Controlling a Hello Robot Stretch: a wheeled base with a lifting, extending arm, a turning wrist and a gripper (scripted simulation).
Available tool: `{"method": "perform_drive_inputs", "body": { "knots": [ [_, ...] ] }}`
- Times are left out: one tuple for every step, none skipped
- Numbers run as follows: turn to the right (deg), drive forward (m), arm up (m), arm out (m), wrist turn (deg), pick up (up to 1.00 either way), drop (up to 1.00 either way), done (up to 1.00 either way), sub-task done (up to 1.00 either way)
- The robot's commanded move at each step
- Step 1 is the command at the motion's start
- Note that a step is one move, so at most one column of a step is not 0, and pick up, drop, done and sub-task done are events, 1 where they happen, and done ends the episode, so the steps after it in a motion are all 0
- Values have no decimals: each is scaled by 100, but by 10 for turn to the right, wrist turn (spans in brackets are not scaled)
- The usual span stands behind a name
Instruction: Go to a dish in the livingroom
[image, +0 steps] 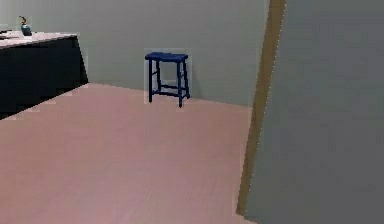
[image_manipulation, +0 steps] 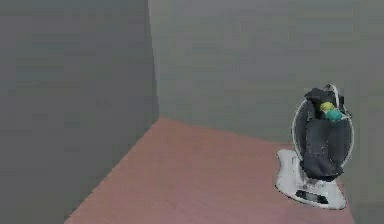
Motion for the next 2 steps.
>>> {"method": "perform_drive_inputs", "body": {
  "knots": [
    [-150,0,0,0,0,0,0,0,0],
    [0,100,0,0,0,0,0,0,0]
  ]
}}
